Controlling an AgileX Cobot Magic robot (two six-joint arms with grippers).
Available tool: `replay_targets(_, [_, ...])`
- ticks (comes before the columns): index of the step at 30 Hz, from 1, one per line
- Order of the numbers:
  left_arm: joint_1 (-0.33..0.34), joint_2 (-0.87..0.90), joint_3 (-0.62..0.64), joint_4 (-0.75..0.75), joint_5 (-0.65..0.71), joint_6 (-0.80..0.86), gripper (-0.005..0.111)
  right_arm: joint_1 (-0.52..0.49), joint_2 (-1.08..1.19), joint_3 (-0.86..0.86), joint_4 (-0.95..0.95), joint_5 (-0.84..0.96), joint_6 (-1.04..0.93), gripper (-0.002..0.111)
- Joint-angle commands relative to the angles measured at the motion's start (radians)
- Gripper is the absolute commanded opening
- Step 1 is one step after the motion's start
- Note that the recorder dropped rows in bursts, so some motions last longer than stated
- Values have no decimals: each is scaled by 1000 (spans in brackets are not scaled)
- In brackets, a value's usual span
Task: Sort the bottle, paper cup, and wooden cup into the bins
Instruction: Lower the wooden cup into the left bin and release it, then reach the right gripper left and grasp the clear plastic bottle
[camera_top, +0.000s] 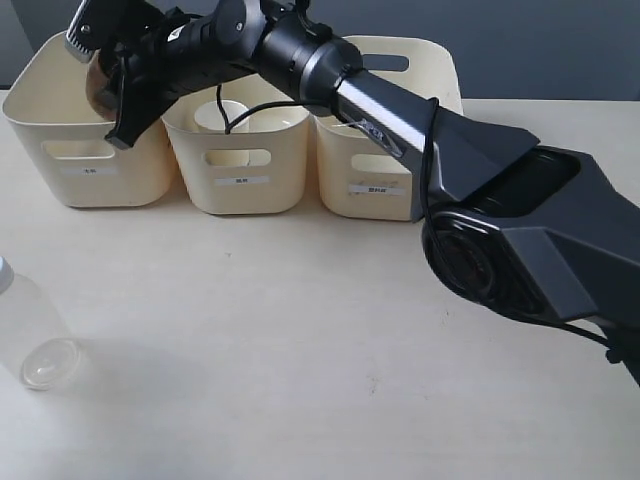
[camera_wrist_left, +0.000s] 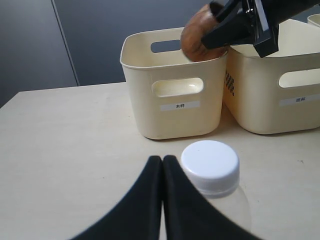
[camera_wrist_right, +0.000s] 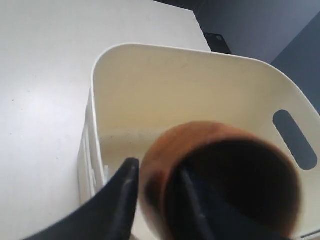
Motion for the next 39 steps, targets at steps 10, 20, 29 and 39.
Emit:
replay_targets(10, [-3,-3,-1,-2,-14,-3,0,-3,-48,-9,19,14,19,45])
replay_targets(20, [-3,-3,-1,-2,-14,-3,0,-3,-250,-9,60,331,19,45])
replay_targets(29, [-3,-3,-1,0,-14,-3,0,-3,-279,23,26,572,100,36])
replay_targets(39, [-3,-3,-1,-2,-14,-3,0,-3,-293,316,67,572,-10,28])
